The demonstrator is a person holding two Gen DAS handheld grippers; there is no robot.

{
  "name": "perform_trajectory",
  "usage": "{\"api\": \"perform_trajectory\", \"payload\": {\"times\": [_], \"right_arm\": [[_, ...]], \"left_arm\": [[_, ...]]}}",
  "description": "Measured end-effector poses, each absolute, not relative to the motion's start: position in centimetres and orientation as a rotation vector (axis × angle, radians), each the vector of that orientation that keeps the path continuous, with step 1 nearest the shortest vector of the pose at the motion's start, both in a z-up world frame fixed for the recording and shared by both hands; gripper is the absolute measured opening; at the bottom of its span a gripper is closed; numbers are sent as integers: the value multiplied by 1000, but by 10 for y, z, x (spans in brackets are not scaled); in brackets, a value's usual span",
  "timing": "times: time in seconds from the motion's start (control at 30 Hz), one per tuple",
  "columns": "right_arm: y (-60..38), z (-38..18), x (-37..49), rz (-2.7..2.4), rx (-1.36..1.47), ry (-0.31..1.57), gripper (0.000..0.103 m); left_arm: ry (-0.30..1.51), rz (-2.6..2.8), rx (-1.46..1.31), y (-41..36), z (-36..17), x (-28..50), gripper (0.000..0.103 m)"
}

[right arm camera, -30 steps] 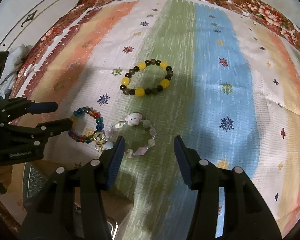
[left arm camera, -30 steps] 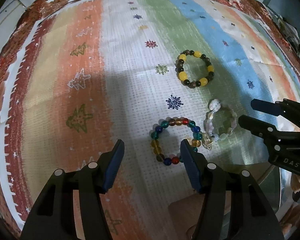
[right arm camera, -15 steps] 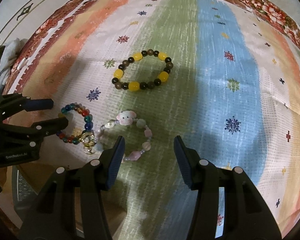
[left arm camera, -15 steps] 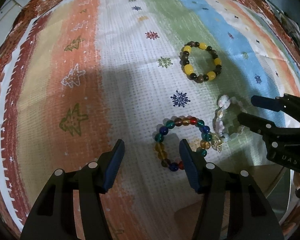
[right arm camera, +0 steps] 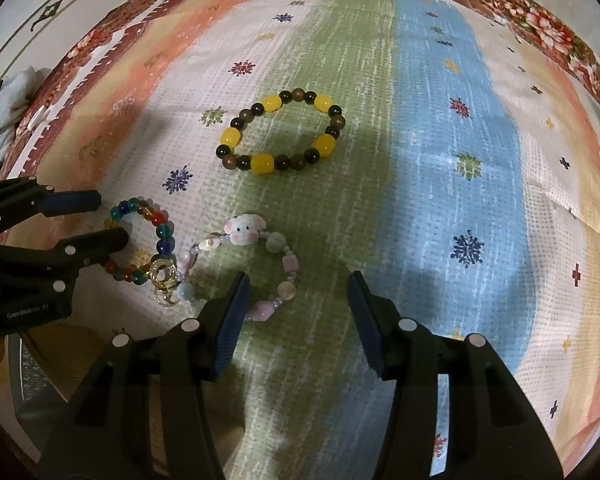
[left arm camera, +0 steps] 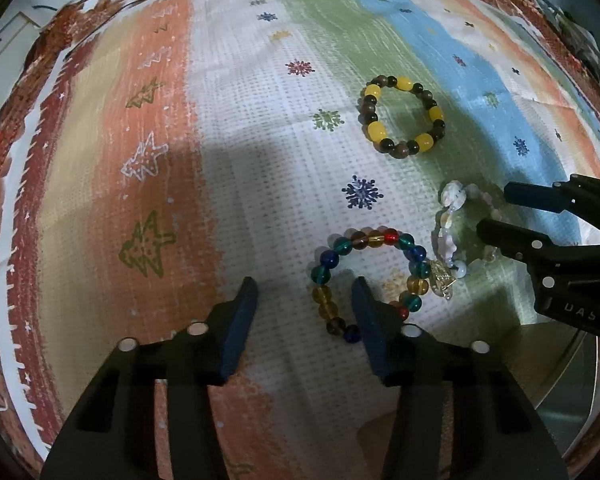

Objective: Organize jewelry
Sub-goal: 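Grasp the multicolour bead bracelet with the left tool while the right tool grasps the white-pink bracelet, then carry both bracelets over the tin and open both tools to drop them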

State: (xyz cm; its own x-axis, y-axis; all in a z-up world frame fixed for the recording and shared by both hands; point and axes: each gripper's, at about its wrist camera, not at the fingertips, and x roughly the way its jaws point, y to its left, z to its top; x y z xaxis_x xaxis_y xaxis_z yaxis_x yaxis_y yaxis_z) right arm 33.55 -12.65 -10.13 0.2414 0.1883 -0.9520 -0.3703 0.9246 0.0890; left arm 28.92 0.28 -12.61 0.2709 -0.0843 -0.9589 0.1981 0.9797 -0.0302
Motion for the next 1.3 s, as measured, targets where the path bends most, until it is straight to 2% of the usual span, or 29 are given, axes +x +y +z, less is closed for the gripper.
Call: {"api": "perform_trajectory", "payload": {"times": [0.07, 0.2, 0.27, 0.33, 0.5, 1.3], "right_arm": [[-125, -102, 335, 383, -185, 1273, 51], [-123, -103, 333, 385, -197, 1273, 48], [-123, -103, 332, 387, -205, 1270, 39], [-122, -102, 332, 393, -209, 1267, 25], [-124, -100, 330, 398, -201, 1256, 11], [-127, -49, 320, 446, -117, 1130, 10]], "left_arm": [[1281, -190, 97, 3, -126, 290, 32], [1278, -183, 87, 8, -126, 289, 25], [1276, -181, 87, 10, -126, 289, 20], [1276, -176, 81, 12, -125, 289, 11], [1272, -175, 65, 16, -122, 288, 9], [1134, -233, -12, 14, -67, 279, 9]]}}
